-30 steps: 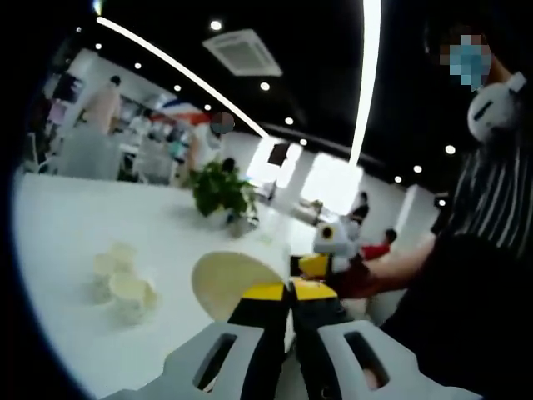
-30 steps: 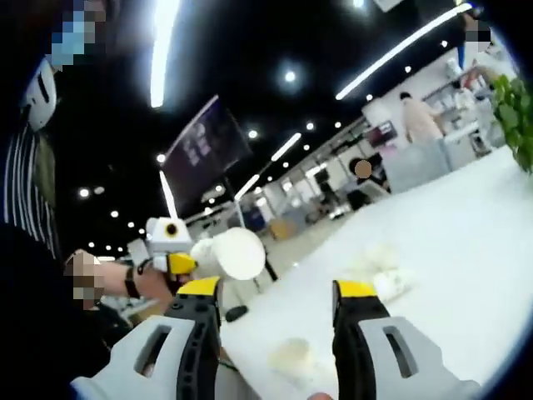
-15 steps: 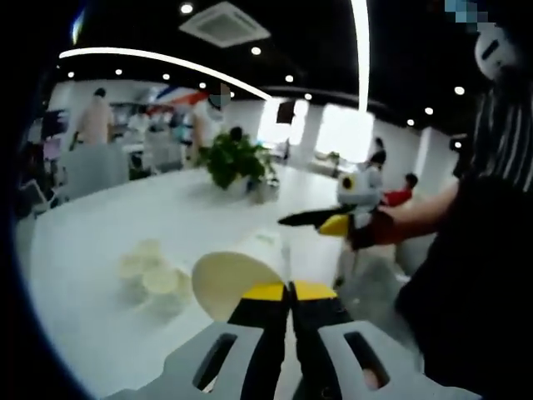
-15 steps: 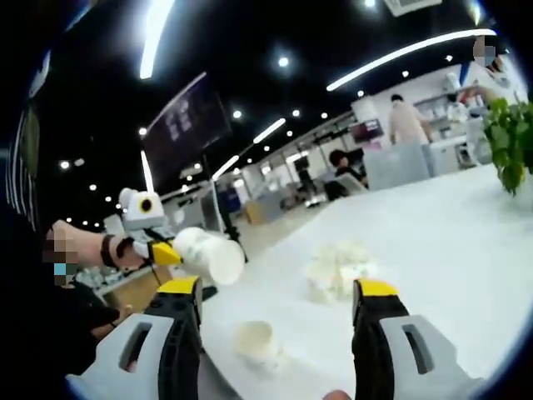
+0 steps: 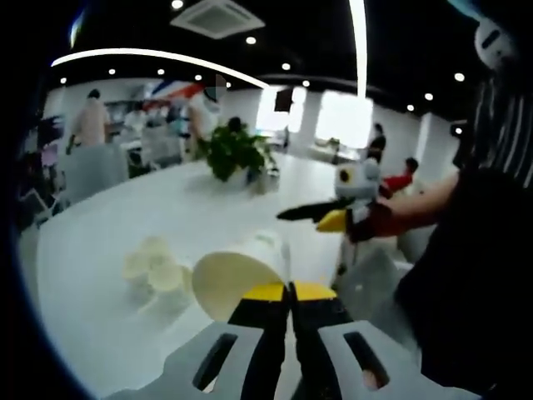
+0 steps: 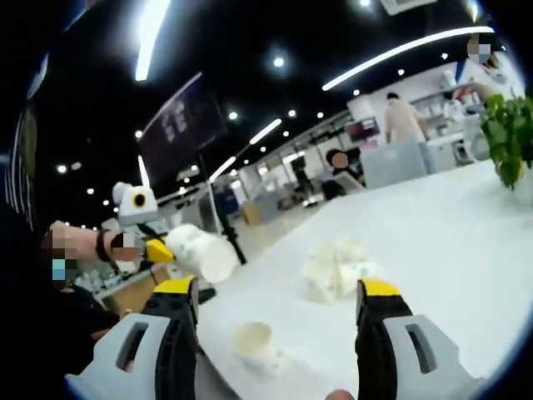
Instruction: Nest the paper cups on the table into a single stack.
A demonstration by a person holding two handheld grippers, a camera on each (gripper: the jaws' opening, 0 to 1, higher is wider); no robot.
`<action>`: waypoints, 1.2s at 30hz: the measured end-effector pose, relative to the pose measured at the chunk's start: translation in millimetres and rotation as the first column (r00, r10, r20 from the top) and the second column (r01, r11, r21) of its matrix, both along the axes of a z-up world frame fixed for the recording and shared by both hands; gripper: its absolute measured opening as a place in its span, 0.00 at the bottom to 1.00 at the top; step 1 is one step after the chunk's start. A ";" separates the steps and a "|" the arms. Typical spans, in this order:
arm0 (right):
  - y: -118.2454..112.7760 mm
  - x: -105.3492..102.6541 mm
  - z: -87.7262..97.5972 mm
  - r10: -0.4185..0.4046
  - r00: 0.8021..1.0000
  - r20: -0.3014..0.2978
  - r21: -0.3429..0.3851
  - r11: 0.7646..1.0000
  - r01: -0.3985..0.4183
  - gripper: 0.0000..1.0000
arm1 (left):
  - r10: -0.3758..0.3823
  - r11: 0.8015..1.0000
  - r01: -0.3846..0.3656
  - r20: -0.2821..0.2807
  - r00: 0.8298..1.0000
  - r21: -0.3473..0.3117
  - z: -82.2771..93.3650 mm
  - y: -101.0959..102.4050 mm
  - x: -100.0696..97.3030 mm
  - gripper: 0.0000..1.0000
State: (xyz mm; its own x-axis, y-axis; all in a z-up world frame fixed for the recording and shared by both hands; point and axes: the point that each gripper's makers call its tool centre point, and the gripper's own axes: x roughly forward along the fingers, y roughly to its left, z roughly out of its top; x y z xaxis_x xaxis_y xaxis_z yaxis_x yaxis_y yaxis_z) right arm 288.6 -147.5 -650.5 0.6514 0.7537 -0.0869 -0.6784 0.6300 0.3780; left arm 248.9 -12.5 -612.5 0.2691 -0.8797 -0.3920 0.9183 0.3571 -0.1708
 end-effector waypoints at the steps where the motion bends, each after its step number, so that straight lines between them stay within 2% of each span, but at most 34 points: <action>1: -0.3 0.4 -0.7 0.000 1.000 0.001 -0.003 1.000 0.000 0.75 | -0.003 1.000 0.003 -0.003 1.000 0.007 1.3 0.5 -0.6 0.00; 7: 0.0 0.3 -1.8 0.000 1.000 -0.006 0.001 1.000 0.000 0.75 | -0.010 1.000 0.010 -0.021 1.000 0.030 6.2 5.0 0.3 0.00; 11: -0.4 -0.3 -2.0 0.000 1.000 -0.004 0.001 1.000 0.000 0.75 | -0.024 0.998 0.024 -0.011 1.000 0.052 10.5 3.6 -0.2 0.00; 13: -1.7 0.3 -4.2 -0.004 1.000 -0.007 0.002 1.000 0.004 0.75 | -0.029 0.996 0.031 -0.023 0.999 0.087 3.2 2.4 -0.9 0.00; 16: -1.4 -0.4 -5.1 -0.005 1.000 -0.012 0.008 1.000 0.005 0.75 | -0.084 0.973 0.081 0.003 0.996 0.218 -21.5 3.3 -5.5 0.00; 19: -2.3 -0.7 -4.9 -0.006 1.000 -0.008 0.006 1.000 0.006 0.75 | -0.133 0.955 0.118 0.036 0.991 0.271 -31.2 -4.5 -8.8 0.00; 21: -4.1 -0.4 -5.3 -0.011 1.000 -0.007 0.001 1.000 0.011 0.76 | -0.154 0.942 0.135 0.036 0.987 0.306 -37.6 -8.2 -10.6 0.00; 24: -7.7 1.7 -3.5 -0.023 1.000 -0.006 0.010 1.000 0.023 0.78 | -0.211 0.899 0.182 0.029 0.977 0.398 -56.0 -6.8 -13.1 0.00; 27: -11.0 4.8 -1.9 -0.039 0.999 -0.008 0.021 0.999 0.039 0.80 | -0.239 0.874 0.211 0.011 0.971 0.438 -66.0 -9.2 -17.0 0.00; 28: -12.3 6.2 -2.5 -0.046 0.999 -0.005 0.013 0.999 0.046 0.82 | -0.252 0.859 0.221 0.006 0.968 0.461 -70.0 -8.9 -18.3 0.00; 30: -13.7 8.3 -2.6 -0.055 0.998 -0.004 0.009 0.998 0.055 0.86 | -0.294 0.834 0.234 0.044 0.955 0.500 -73.8 -10.6 -17.8 0.00; 33: -15.7 10.1 -4.6 -0.064 0.998 -0.007 0.002 0.998 0.064 0.90 | -0.317 0.800 0.247 0.035 0.948 0.547 -84.0 -12.5 -20.8 0.00; 36: -17.0 11.4 -5.6 -0.075 0.997 -0.011 0.004 0.997 0.075 0.97 | -0.325 0.776 0.250 0.028 0.945 0.580 -93.1 -11.5 -18.6 0.00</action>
